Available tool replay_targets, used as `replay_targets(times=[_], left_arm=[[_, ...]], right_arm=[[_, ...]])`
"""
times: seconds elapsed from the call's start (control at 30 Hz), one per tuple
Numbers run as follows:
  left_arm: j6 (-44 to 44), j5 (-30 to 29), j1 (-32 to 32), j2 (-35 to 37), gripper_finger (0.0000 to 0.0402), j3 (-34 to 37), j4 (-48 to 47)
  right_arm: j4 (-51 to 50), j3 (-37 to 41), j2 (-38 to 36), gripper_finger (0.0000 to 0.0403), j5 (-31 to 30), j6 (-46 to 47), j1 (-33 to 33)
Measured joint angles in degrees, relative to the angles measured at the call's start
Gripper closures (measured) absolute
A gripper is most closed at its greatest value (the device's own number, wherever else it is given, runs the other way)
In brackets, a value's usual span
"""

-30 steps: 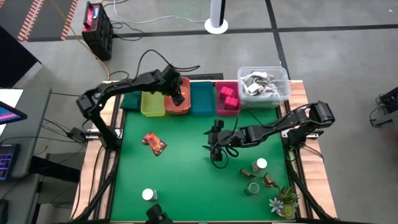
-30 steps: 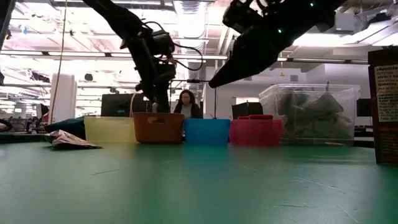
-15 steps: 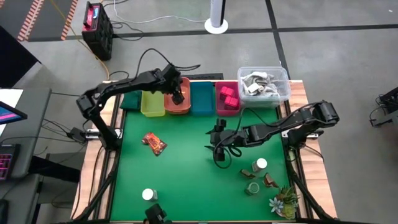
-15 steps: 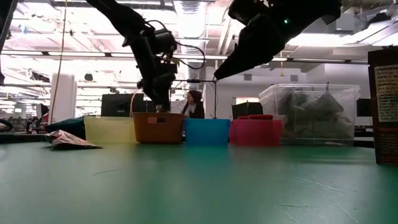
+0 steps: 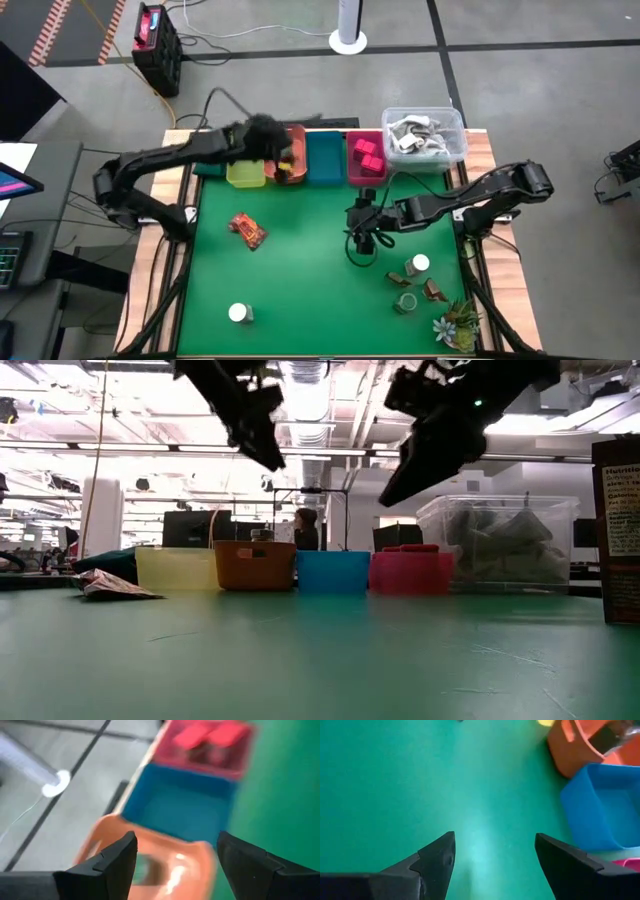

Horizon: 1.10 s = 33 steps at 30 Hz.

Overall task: Sort spices by type
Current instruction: Put the green spice bottle into the orange bin

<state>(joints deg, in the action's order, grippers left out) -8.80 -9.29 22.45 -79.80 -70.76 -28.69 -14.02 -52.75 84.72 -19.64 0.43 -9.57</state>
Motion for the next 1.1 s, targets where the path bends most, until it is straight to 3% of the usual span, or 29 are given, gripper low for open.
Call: replay_targets(times=[0.3,0.53,0.77,1.1], left_arm=[[11.30,-4.14,-20.58,5.26,0.0148,16.13,20.92],[14.69,-14.25,-31.56,5.36,0.0148,16.50,18.73],[14.33,-20.04,-33.70,5.36,0.0149,16.50,18.88],[17.14,-20.75,-33.70,5.36,0.0149,16.50,15.61]], right_arm=[[3.51,-0.49,-3.56,0.0100,0.50,-6.70,-12.22],[-17.28,-9.81,-3.34,0.0100,0.82,5.88,-24.62],[-23.98,-13.47,-3.00,0.0100,1.34,15.97,-29.51],[-28.19,-13.62,-2.90,0.0100,0.62,13.22,-37.21]])
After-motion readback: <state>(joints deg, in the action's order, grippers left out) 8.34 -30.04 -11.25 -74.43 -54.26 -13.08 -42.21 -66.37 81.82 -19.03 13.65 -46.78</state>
